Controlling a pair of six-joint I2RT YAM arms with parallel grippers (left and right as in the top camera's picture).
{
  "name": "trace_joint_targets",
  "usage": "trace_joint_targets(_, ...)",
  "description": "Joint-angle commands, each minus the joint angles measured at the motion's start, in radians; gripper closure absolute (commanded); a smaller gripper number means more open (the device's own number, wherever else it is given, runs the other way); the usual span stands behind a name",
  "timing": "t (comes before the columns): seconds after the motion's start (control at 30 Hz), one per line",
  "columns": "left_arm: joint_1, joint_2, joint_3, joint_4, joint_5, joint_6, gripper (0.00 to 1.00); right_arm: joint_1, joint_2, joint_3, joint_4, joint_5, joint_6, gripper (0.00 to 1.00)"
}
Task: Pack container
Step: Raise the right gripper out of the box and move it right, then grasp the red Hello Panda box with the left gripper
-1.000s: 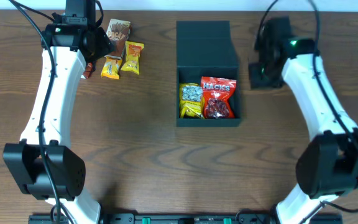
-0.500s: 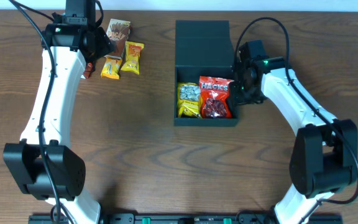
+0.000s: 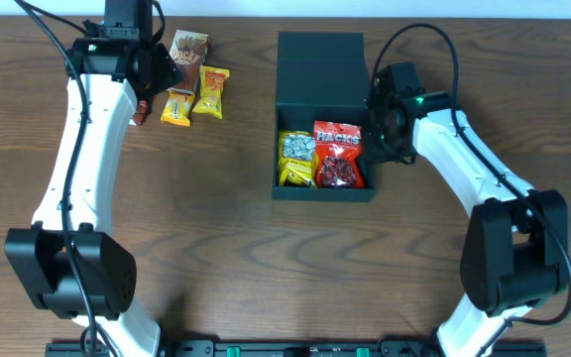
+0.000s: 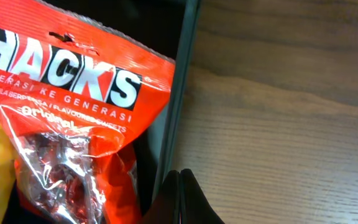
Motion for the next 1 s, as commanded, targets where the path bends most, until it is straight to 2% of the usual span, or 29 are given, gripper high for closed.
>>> trace_joint_targets(0.0,0.005,-0.006,-0.007,-0.005,-0.011,0.037,0.05,-0.019,0.012,-0.002,-0.001,0.000,0.018,0.98)
trace_joint_targets(0.2,0.005,-0.006,-0.007,0.000,-0.011,0.036,0.05,-0.001,0.012,-0.002,0.027,-0.155,0.040,0.99)
trace_joint_targets(0.47,0.011,-0.006,-0.007,-0.002,-0.047,0.045,0.05,-0.008,0.011,0.007,0.018,-0.097,0.050,0.98)
trace_joint_targets(0.67,0.087,0.000,-0.007,0.056,-0.050,0.196,0.05,-0.057,0.010,0.112,-0.074,-0.010,0.042,0.98)
trace_joint_targets(0.73,0.125,0.021,-0.007,0.106,-0.003,0.359,0.05,-0.066,0.010,0.184,-0.114,0.005,0.017,0.96)
trace_joint_targets(0.8,0.147,0.044,-0.007,0.132,0.068,0.497,0.05,-0.069,0.010,0.237,-0.131,0.005,-0.001,0.78)
trace_joint_targets(0.83,0.158,0.062,-0.007,0.144,0.103,0.572,0.05,-0.070,0.010,0.266,-0.140,0.005,-0.011,0.56)
trace_joint_targets(0.87,0.167,0.081,-0.007,0.158,0.122,0.630,0.05,-0.069,0.010,0.288,-0.148,0.005,-0.017,0.42)
trace_joint_targets(0.9,0.175,0.103,-0.007,0.174,0.128,0.680,0.05,-0.069,0.010,0.314,-0.158,0.005,-0.019,0.22)
trace_joint_targets(0.93,0.180,0.121,-0.007,0.188,0.128,0.713,0.05,-0.069,0.010,0.330,-0.164,0.005,-0.019,0.12)
trace_joint_targets(0.97,0.185,0.143,-0.007,0.204,0.129,0.748,0.05,-0.069,0.010,0.349,-0.173,0.005,-0.019,0.05)
